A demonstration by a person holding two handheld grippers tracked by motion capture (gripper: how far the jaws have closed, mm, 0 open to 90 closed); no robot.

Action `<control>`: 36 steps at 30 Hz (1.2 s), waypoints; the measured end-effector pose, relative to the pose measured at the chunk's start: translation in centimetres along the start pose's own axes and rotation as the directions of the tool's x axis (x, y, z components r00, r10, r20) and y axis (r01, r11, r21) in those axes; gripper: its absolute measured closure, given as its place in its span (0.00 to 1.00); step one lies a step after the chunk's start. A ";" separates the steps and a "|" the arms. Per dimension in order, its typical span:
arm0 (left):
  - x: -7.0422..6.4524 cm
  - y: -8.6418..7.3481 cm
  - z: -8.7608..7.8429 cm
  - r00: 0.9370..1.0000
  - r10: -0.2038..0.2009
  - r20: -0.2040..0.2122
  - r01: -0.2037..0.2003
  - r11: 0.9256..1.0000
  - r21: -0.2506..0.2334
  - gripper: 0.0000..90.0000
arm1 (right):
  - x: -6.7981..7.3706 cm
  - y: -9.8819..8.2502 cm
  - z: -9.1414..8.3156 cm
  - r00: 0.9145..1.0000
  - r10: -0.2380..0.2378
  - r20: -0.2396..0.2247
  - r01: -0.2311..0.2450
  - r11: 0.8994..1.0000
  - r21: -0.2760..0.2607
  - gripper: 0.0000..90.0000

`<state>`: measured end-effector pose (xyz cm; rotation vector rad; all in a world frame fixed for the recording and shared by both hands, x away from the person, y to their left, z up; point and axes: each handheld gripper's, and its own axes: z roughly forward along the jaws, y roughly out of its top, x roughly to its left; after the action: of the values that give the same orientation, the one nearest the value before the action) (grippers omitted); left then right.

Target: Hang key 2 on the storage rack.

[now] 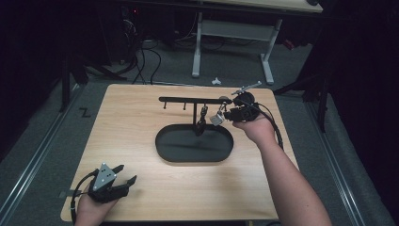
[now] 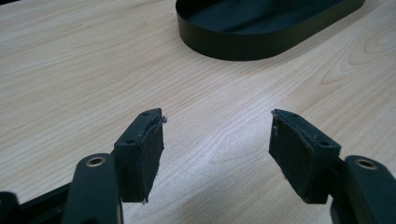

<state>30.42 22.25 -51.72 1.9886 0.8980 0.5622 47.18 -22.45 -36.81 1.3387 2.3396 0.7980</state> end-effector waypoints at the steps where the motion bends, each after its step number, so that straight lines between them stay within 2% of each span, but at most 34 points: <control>1: 0.0 0.0 0.0 1.000 0.000 -0.001 0.000 1.000 0.000 0.39 | 0.0 -0.1 0.1 1.000 -0.001 0.001 0.001 1.000 -0.002 0.65; 10: -0.1 0.0 0.3 1.000 -0.005 0.008 0.005 1.000 0.002 0.39 | -0.3 -1.2 0.8 0.999 0.040 0.000 -0.039 0.999 -0.021 0.50; 13: -0.1 0.0 0.4 1.000 0.000 0.012 -0.001 1.000 0.011 0.39 | -0.2 -1.7 1.0 1.000 0.023 0.001 -0.023 0.999 -0.026 0.44; 15: -0.2 0.0 0.4 1.000 0.004 0.013 -0.004 1.000 0.012 0.38 | -0.2 -2.1 1.0 1.000 0.026 -0.005 -0.027 0.999 -0.034 0.39; 17: -0.3 0.0 0.5 1.000 0.006 0.015 -0.006 1.000 0.014 0.38 | -0.1 -2.6 1.1 0.999 0.038 0.006 -0.037 0.998 -0.043 0.30; 20: -0.3 0.0 0.7 1.000 0.009 0.017 -0.010 1.000 0.017 0.38 | 0.1 -3.2 1.1 0.999 0.042 0.018 -0.041 0.997 -0.059 0.24; 22: -0.4 0.0 0.8 1.000 0.011 0.019 -0.011 1.000 0.020 0.38 | 0.2 -3.6 1.0 0.998 0.039 0.041 -0.036 0.997 -0.065 0.24; 24: -0.5 0.1 0.9 1.000 0.014 0.021 -0.015 1.000 0.021 0.38 | 0.7 -3.9 0.9 0.995 -0.002 0.101 0.007 0.999 -0.052 0.21; 26: -0.5 0.1 0.9 1.000 0.014 0.025 -0.014 1.000 0.023 0.38 | 1.2 -4.2 0.8 0.994 -0.023 0.108 0.028 0.998 -0.052 0.18; 29: -0.5 0.1 1.1 0.999 0.010 0.031 -0.010 1.000 0.021 0.38 | 1.9 -4.6 0.8 0.988 -0.030 0.148 0.037 0.998 -0.049 0.17; 32: -0.7 0.2 1.3 0.999 0.017 0.039 -0.018 1.000 0.022 0.38 | 2.3 -5.2 0.7 0.995 -0.019 0.101 0.027 0.997 -0.077 0.17; 36: -0.7 0.5 1.5 0.999 0.019 0.044 -0.020 1.000 0.019 0.38 | 2.6 -5.4 1.1 0.996 -0.025 0.083 0.029 0.998 -0.050 0.17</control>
<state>31.16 20.80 -52.14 2.0214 0.8616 0.5210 42.77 -22.06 -40.99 1.2915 2.2534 0.7749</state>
